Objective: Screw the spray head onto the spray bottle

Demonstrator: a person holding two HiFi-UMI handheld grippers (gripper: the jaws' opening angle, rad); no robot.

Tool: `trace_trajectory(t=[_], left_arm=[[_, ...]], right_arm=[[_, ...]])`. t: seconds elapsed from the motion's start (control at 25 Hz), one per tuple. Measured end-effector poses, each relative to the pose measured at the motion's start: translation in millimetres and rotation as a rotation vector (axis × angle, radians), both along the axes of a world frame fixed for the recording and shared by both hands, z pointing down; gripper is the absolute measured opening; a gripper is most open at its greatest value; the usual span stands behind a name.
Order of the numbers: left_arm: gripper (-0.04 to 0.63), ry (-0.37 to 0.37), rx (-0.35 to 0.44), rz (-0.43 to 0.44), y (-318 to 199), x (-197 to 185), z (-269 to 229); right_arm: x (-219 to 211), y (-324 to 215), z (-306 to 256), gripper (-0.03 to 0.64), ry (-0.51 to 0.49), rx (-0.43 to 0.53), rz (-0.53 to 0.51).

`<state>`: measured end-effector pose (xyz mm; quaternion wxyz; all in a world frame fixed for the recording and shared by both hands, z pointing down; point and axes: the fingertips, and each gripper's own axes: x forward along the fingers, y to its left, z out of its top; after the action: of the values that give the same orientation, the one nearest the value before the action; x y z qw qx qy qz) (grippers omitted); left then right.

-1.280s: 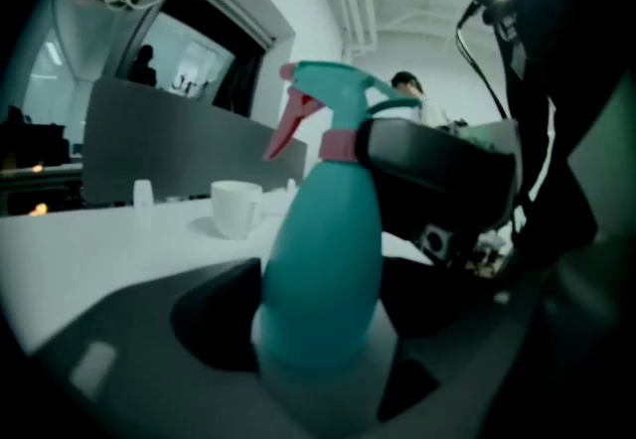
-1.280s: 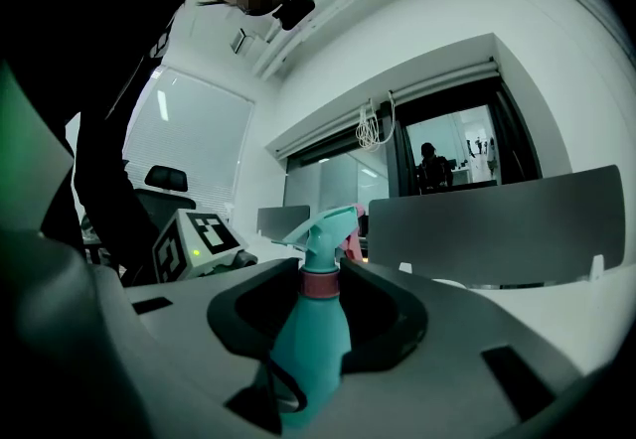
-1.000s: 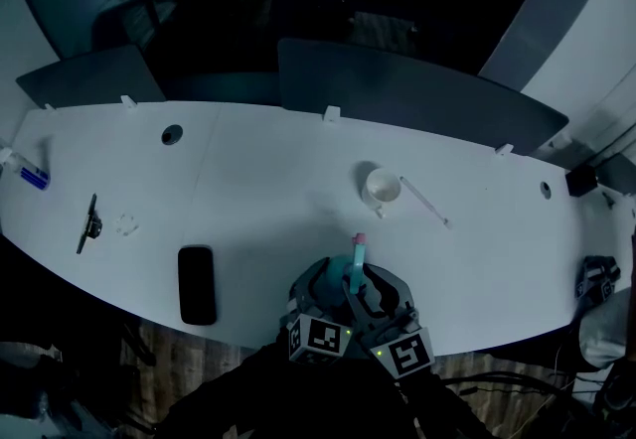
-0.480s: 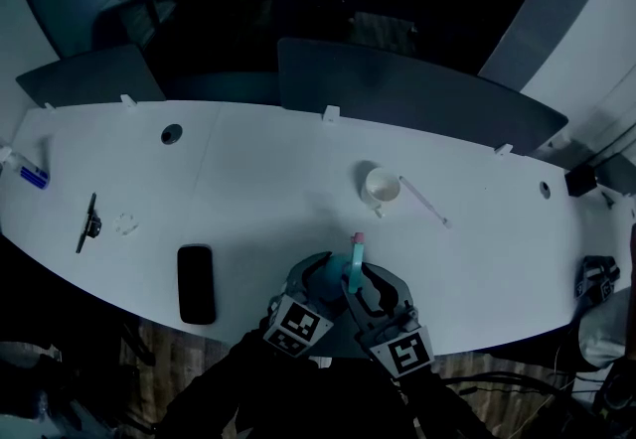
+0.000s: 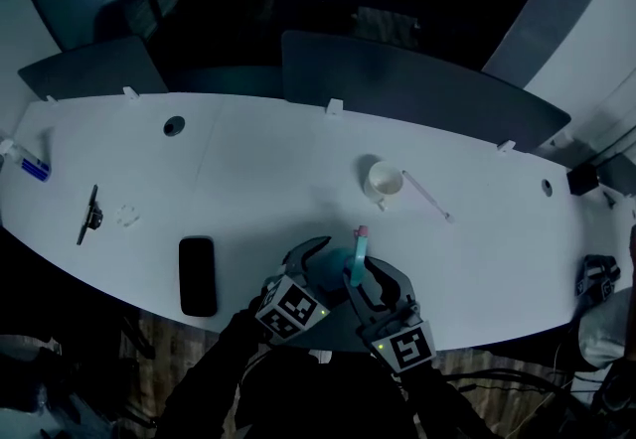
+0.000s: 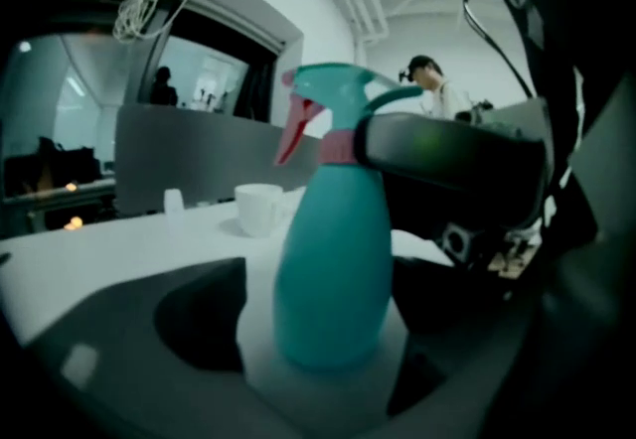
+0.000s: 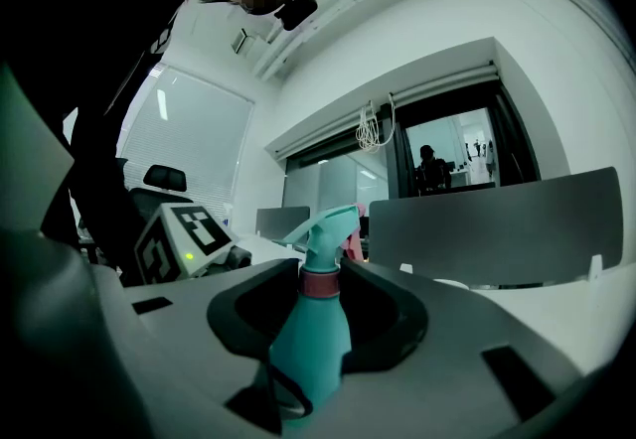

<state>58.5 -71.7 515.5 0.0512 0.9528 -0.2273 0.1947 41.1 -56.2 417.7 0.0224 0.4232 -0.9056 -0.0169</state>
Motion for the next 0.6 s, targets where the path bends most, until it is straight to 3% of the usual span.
trace_trajectory(t=[0.04,0.08,0.16,0.28,0.36,0.4,0.48,0.6], left_arm=[[0.456,0.011,-0.032,0.064,2.5,4.5,0.6],[0.405,0.016,-0.05,0.106,5.9,7.2,1.4],[0.383,0.027,-0.036,0.09,8.3,7.0,0.9],[0.382,0.05,0.001,-0.161,4.7,-0.2,-1.2],[0.382,0.013,0.01,-0.354,4.8,-4.2,1.7],[0.38,-0.015,0.013,-0.405,6.1,-4.0,4.0],[0.383,-0.038,0.015,-0.418,7.2,-2.8,5.6],[0.385,0.027,-0.009,-0.383,7.9,-3.6,3.1]], right_arm=[[0.5,-0.4,-1.1,0.133,-0.005,0.003,0.001],[0.5,0.3,-1.0,0.133,-0.006,0.003,0.003],[-0.4,1.7,0.0,0.133,0.0,0.003,0.002],[-3.6,2.3,0.0,0.133,0.006,0.009,-0.002],[-5.8,3.7,0.3,0.133,0.005,0.013,0.001],[-5.5,4.8,0.9,0.133,0.006,0.011,0.006],[-3.9,6.1,1.7,0.133,0.01,0.008,0.013],[-4.2,6.6,1.2,0.133,0.011,0.004,0.002]])
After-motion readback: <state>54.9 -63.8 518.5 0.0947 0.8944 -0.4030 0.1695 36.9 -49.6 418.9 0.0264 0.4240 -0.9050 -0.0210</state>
